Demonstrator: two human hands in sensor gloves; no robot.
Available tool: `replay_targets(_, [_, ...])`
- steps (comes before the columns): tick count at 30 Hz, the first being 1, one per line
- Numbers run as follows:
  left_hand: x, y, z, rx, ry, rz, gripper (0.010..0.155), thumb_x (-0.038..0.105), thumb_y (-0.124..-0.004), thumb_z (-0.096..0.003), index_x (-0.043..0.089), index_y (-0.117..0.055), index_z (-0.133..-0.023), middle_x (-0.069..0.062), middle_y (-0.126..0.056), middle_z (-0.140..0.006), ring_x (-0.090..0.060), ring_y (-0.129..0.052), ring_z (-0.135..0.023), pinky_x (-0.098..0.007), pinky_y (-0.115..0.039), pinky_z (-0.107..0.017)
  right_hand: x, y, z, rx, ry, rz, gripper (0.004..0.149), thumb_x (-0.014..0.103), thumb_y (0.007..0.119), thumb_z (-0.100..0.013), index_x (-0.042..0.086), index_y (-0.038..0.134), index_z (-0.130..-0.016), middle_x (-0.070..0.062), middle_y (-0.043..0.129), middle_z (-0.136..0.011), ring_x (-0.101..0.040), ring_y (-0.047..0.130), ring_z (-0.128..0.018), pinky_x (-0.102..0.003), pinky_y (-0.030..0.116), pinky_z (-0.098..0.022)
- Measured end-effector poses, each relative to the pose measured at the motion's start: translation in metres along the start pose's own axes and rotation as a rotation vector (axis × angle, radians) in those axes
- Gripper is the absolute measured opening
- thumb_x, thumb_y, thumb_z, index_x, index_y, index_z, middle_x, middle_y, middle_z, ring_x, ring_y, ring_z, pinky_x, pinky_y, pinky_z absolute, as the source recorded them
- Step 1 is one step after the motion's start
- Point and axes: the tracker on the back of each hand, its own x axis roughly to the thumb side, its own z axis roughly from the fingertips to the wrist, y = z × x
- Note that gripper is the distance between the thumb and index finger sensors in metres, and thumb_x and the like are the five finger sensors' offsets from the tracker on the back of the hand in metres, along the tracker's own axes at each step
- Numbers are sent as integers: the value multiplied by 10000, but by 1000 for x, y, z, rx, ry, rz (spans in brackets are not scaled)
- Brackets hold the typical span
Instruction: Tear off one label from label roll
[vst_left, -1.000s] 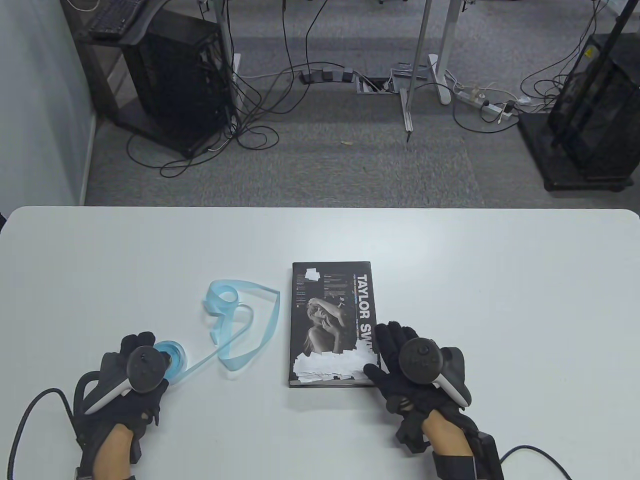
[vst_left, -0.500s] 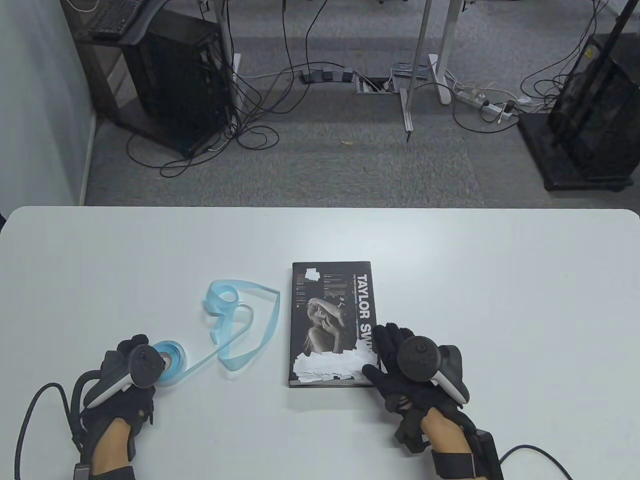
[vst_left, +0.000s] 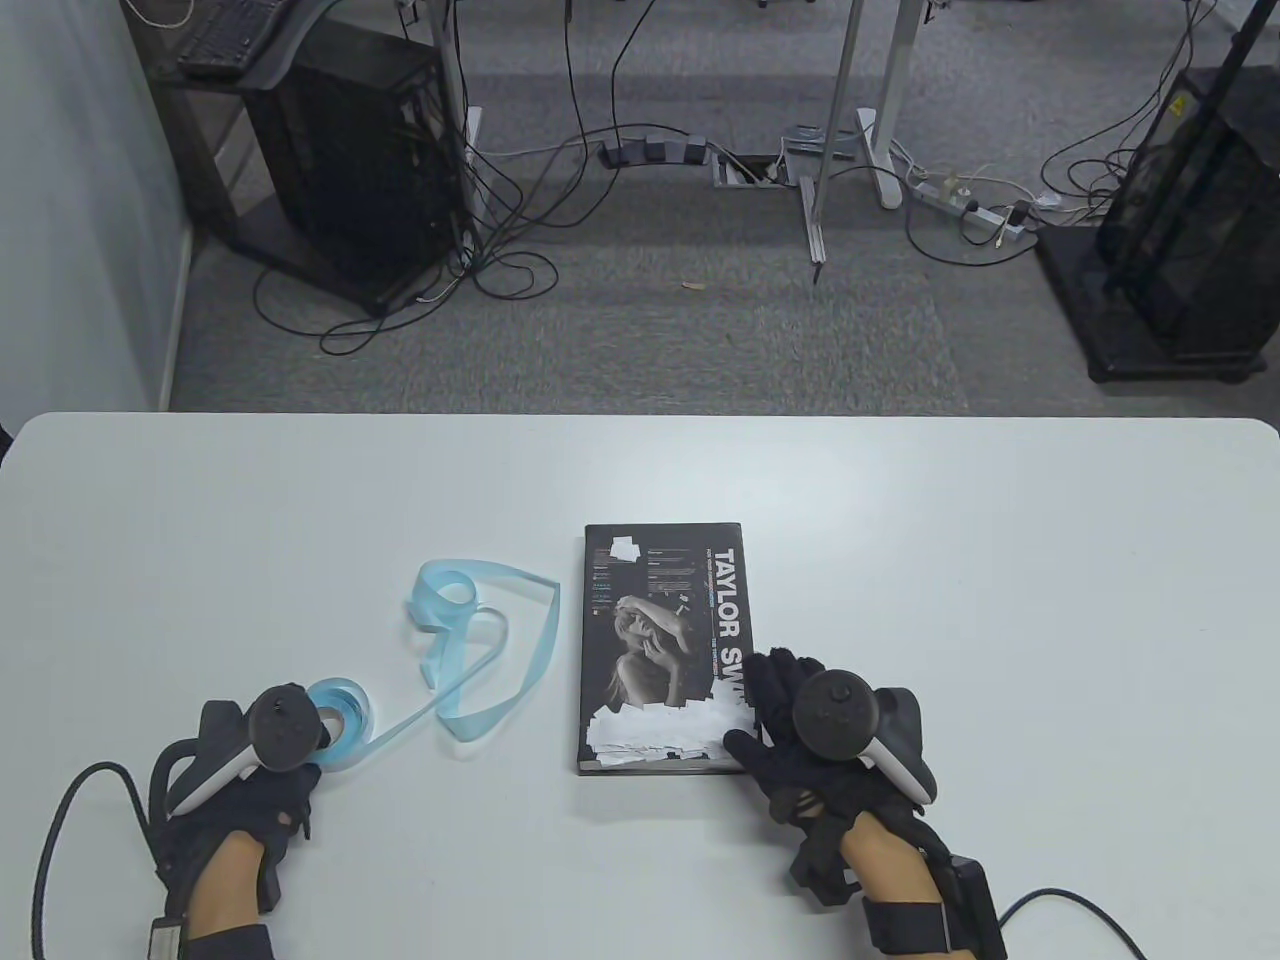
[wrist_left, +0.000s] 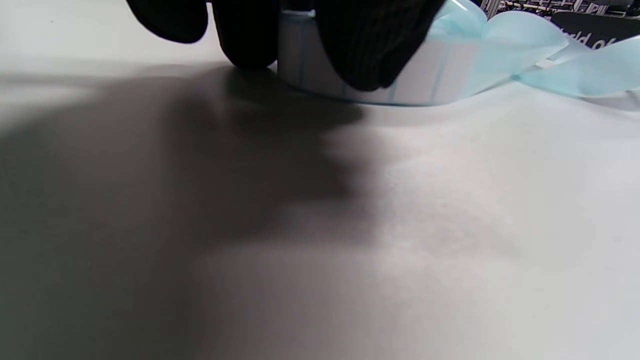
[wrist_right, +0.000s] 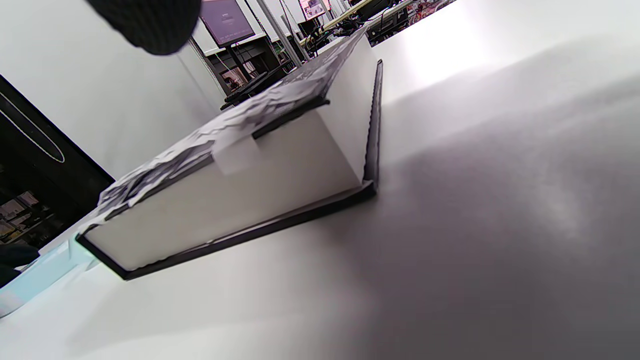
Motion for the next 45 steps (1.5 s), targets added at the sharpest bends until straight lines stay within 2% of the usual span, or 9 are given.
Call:
replay_targets(10, [17, 7, 2, 35, -100, 122, 558, 380, -770, -459, 114, -685, -942, -133, -361, -1152, -362, -732, -948, -572, -583, -704, 0, 1, -1, 6, -9, -1, 740, 555, 717, -437, 304, 364, -1036, -105, 331, -1112, -424, 332, -1048, -711, 212, -688])
replay_targets(14, [37, 15, 6, 51, -152, 64, 562, 398, -768, -450, 97, -714, -921, -145, -418, -1139, -371, -797, -912, -579, -635, -676, 7, 2, 2, 6, -38, 7, 732, 553, 717, -438, 301, 378, -1037, -106, 334, -1111, -424, 332, -1048, -712, 215, -687])
replay_targets(23, [95, 36, 30, 129, -377, 60, 565, 408, -771, -439, 89, -739, -904, -135, -503, -1119, -372, -823, -894, -578, -649, -667, 51, 19, 13, 1, -196, 38, 717, 548, 726, -437, 292, 422, -1034, -102, 367, -1110, -419, 378, -1047, -701, 274, -700])
replay_targets(31, [130, 41, 51, 117, -558, 143, 564, 413, -768, -440, 96, -738, -907, -129, -543, -1111, -370, -837, -888, -570, -661, -662, 100, 47, 27, 27, -372, -29, 696, 522, 759, -433, 261, 490, -1020, -104, 423, -1098, -401, 469, -1033, -658, 387, -714])
replay_targets(35, [137, 39, 52, 92, -594, 161, 564, 418, -767, -442, 97, -741, -905, -131, -548, -1108, -368, -842, -884, -569, -663, -660, 121, 57, 35, -38, -453, -58, 683, 500, 788, -426, 228, 548, -1005, -130, 502, -1072, -408, 574, -994, -644, 483, -691])
replay_targets(40, [141, 35, 50, 61, -616, 191, 565, 421, -766, -444, 92, -741, -903, -137, -551, -1105, -372, -845, -875, -571, -663, -658, 136, 67, 35, -108, -464, -55, 647, 477, 817, -417, 189, 639, -968, -163, 620, -1021, -421, 704, -925, -619, 585, -654])
replay_targets(45, [146, 35, 51, 79, -639, 207, 566, 419, -767, -443, 84, -742, -899, -142, -555, -1100, -380, -847, -870, -573, -665, -655, 145, 74, 38, -236, -479, -27, 594, 453, 852, -402, 143, 747, -898, -179, 774, -928, -416, 854, -816, -585, 682, -604])
